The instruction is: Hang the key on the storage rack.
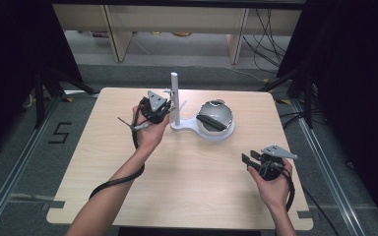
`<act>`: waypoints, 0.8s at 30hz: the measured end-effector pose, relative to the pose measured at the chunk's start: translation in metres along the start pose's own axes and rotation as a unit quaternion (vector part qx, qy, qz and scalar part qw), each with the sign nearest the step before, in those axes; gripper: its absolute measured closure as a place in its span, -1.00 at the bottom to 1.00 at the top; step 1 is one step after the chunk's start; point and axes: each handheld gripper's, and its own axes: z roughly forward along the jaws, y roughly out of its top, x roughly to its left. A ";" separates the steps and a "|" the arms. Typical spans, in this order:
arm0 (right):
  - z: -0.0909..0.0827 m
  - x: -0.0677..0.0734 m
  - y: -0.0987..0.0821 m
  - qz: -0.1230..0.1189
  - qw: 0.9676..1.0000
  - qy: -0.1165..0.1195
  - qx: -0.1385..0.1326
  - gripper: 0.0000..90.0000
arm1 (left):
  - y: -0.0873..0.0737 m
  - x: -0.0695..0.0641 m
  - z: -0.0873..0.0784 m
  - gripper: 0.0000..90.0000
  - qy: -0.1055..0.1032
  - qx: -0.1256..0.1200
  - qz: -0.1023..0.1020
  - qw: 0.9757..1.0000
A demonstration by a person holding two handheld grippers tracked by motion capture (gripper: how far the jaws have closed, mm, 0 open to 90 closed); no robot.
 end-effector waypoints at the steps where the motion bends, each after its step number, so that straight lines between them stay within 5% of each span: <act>1: 0.000 0.000 0.000 0.002 1.000 -0.003 0.001 0.31 | 0.000 0.000 -0.001 0.73 -0.002 -0.002 -0.001 1.000; 4: 0.000 0.000 0.000 0.001 1.000 -0.001 -0.005 0.30 | -0.002 0.004 -0.005 0.64 -0.016 -0.005 -0.008 1.000; 5: -0.001 0.004 -0.001 0.025 1.000 -0.003 0.001 0.30 | -0.003 0.005 -0.006 0.60 -0.019 -0.004 -0.009 1.000; 12: -0.003 0.003 -0.001 0.031 0.999 -0.007 0.011 0.29 | -0.018 0.020 -0.026 0.34 -0.040 -0.012 -0.018 0.999; 23: -0.001 0.000 -0.004 0.023 1.000 -0.008 0.008 0.28 | -0.062 0.044 -0.072 0.00 -0.050 -0.017 -0.041 0.998; 24: 0.001 -0.003 -0.004 0.004 1.000 -0.010 0.004 0.28 | -0.067 0.045 -0.077 0.00 -0.050 -0.016 -0.043 0.998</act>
